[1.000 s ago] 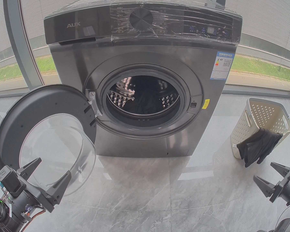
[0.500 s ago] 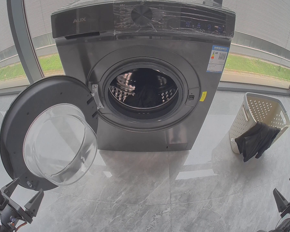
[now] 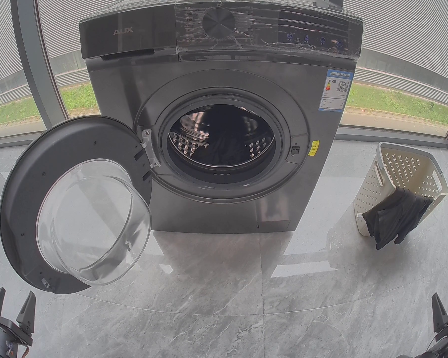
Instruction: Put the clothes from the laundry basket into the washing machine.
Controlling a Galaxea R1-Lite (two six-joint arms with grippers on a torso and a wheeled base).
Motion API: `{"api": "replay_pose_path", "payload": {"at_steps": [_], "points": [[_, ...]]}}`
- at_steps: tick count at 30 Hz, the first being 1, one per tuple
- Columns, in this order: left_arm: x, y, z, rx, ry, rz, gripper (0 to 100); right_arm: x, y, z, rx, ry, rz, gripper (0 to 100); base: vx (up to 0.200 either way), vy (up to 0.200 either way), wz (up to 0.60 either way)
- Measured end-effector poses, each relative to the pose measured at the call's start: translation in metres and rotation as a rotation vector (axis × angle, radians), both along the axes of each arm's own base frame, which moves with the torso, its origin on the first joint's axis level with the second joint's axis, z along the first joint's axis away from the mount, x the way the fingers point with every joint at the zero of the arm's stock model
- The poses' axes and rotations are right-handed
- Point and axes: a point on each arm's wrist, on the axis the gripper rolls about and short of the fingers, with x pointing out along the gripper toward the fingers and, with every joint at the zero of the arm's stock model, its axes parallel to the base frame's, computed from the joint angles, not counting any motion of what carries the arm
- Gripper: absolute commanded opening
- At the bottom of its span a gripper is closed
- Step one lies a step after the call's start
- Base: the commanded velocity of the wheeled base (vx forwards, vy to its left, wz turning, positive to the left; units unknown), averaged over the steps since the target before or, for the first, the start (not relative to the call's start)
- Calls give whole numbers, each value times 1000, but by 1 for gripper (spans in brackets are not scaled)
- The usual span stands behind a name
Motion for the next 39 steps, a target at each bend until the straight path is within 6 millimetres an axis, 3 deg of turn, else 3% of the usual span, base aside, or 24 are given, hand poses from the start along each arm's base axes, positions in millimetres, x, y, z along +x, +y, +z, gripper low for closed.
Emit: {"api": "replay_pose_path", "payload": {"at_steps": [7, 19, 31, 39], "points": [[-12, 0, -3, -15, -87, 64, 100, -1, 0, -1, -10, -1, 2, 100, 0, 0, 0], [-16, -8, -7, 35, -104, -284, 100, -1, 0, -2, -15, 1, 9, 100, 0, 0, 0], [-22, -9, -17, 85, -78, -150, 100, -1, 0, -1, -6, -8, 4, 100, 0, 0, 0], [-23, -9, -16, 163, -82, -164, 100, -1, 0, -1, -12, -7, 5, 100, 0, 0, 0]]}}
